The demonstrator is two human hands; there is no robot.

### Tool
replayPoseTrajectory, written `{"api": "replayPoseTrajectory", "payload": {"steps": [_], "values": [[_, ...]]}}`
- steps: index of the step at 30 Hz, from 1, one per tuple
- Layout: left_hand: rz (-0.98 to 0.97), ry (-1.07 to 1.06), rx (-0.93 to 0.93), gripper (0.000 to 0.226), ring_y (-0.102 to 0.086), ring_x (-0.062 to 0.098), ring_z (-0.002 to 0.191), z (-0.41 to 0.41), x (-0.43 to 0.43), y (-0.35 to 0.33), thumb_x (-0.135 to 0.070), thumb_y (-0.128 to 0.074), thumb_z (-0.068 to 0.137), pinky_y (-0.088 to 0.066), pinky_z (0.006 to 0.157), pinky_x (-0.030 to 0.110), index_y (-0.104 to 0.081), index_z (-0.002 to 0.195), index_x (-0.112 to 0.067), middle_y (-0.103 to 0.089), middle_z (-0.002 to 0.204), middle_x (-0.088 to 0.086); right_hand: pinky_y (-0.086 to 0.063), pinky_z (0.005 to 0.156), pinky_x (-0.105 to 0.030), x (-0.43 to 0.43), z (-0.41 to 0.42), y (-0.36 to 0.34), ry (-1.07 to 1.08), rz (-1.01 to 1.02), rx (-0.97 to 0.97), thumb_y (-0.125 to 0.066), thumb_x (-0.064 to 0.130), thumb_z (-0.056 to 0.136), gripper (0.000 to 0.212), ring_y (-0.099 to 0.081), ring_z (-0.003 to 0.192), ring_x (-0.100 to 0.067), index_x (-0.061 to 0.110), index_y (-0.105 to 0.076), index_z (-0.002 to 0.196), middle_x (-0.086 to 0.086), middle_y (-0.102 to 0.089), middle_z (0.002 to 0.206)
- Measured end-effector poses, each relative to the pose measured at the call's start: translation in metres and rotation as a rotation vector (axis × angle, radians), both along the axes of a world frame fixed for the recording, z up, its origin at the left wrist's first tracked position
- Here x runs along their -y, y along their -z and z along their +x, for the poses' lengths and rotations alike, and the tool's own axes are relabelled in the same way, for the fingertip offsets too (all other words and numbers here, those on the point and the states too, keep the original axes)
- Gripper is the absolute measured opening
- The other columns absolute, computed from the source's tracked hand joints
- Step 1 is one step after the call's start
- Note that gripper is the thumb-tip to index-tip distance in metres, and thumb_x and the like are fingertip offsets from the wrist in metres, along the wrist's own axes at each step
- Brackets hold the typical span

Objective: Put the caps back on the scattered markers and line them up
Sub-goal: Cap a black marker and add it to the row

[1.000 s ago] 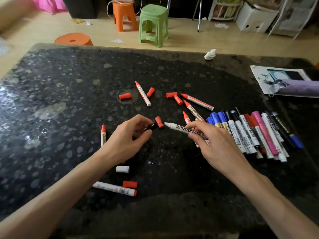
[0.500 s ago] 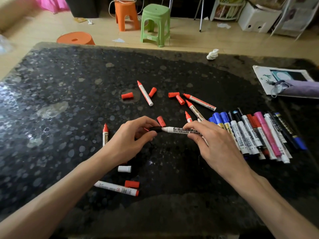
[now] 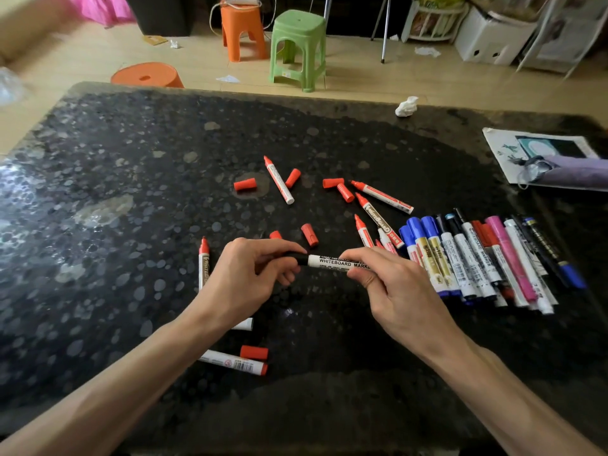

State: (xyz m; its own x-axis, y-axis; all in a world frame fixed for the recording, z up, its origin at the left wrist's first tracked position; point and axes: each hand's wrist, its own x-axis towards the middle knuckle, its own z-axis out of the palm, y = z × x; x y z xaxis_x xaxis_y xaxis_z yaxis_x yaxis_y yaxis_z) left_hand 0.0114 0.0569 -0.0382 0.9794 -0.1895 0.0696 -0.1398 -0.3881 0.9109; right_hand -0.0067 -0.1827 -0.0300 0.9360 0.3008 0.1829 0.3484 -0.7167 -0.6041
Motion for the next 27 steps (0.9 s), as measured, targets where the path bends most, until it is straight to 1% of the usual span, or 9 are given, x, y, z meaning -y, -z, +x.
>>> {"api": "replayPoseTrajectory", "payload": {"steps": [3,7,11,15,18,21,23,25,27], "values": [[-0.009,-0.007,0.026,0.031,-0.075,0.015,0.071,0.001,-0.001,-0.001,0.003,-0.063,0.097,-0.061,0.075,0.023,-0.078,0.103,-0.022,-0.077,0.078,0.001,-0.05,0.092,-0.017,-0.002,-0.003,0.0,0.017,0.043,-0.024,-0.059,0.018,0.103,0.029,-0.063,0.105,-0.001,0.02,-0.069,0.13,0.012,-0.072,0.112],[0.006,-0.026,0.023,0.037,-0.073,0.013,0.068,-0.004,0.002,-0.003,0.005,-0.063,0.096,-0.06,0.073,0.022,-0.077,0.098,-0.029,-0.076,0.076,0.0,-0.05,0.093,-0.018,0.0,-0.003,-0.002,0.016,0.031,-0.054,-0.059,0.019,0.103,0.031,-0.063,0.106,-0.001,0.021,-0.07,0.132,0.013,-0.072,0.112],[0.007,-0.021,0.036,0.031,-0.071,0.013,0.067,-0.004,0.003,-0.002,0.004,-0.063,0.096,-0.058,0.071,0.019,-0.079,0.102,-0.022,-0.075,0.075,0.001,-0.048,0.096,-0.014,0.0,-0.002,-0.002,0.026,0.041,-0.085,-0.059,0.019,0.103,0.032,-0.06,0.113,0.004,0.024,-0.069,0.133,0.019,-0.069,0.116],[0.018,-0.018,0.033,0.027,-0.071,0.014,0.068,-0.007,0.005,0.001,0.003,-0.063,0.097,-0.056,0.07,0.018,-0.08,0.104,-0.016,-0.074,0.074,-0.001,-0.046,0.095,-0.009,0.002,-0.006,0.001,0.04,0.046,-0.107,-0.059,0.018,0.104,0.031,-0.059,0.113,0.008,0.024,-0.069,0.132,0.024,-0.067,0.112],[0.042,0.012,0.044,0.026,-0.071,0.016,0.069,-0.013,0.007,0.003,0.0,-0.063,0.097,-0.057,0.071,0.021,-0.079,0.105,-0.018,-0.072,0.073,-0.002,-0.046,0.085,-0.007,0.007,-0.009,-0.001,0.007,0.024,-0.187,-0.057,0.021,0.105,0.028,-0.06,0.104,0.009,0.03,-0.068,0.129,0.033,-0.065,0.099],[0.081,0.032,0.056,0.024,-0.071,0.016,0.071,-0.009,0.011,0.003,-0.007,-0.062,0.1,-0.057,0.07,0.024,-0.077,0.111,-0.023,-0.071,0.073,-0.004,-0.045,0.068,-0.014,0.013,-0.006,-0.01,-0.059,0.002,-0.274,-0.055,0.027,0.106,0.018,-0.061,0.081,0.002,0.036,-0.064,0.118,0.03,-0.062,0.09],[0.088,0.041,0.057,0.024,-0.072,0.013,0.072,-0.004,0.013,0.0,-0.012,-0.063,0.101,-0.058,0.072,0.028,-0.075,0.116,-0.027,-0.072,0.075,-0.005,-0.045,0.065,-0.016,0.014,-0.005,-0.014,-0.075,-0.014,-0.298,-0.056,0.036,0.105,0.008,-0.062,0.079,0.001,0.039,-0.061,0.11,0.026,-0.062,0.09],[0.091,0.059,0.08,0.029,-0.074,0.007,0.081,-0.001,0.016,-0.003,-0.017,-0.066,0.099,-0.06,0.081,0.031,-0.072,0.125,-0.03,-0.076,0.086,-0.008,-0.045,0.07,-0.014,0.017,-0.002,-0.015,-0.033,-0.033,-0.208,-0.061,0.04,0.102,0.005,-0.063,0.087,0.001,0.037,-0.063,0.106,0.02,-0.063,0.09],[0.099,0.049,0.107,0.037,-0.073,0.003,0.091,0.002,0.016,-0.004,-0.018,-0.069,0.097,-0.059,0.088,0.032,-0.067,0.132,-0.031,-0.076,0.1,-0.012,-0.042,0.079,-0.014,0.025,0.003,-0.011,0.059,-0.062,-0.073,-0.065,0.04,0.099,0.011,-0.06,0.095,-0.001,0.032,-0.069,0.106,0.018,-0.061,0.095]]}}
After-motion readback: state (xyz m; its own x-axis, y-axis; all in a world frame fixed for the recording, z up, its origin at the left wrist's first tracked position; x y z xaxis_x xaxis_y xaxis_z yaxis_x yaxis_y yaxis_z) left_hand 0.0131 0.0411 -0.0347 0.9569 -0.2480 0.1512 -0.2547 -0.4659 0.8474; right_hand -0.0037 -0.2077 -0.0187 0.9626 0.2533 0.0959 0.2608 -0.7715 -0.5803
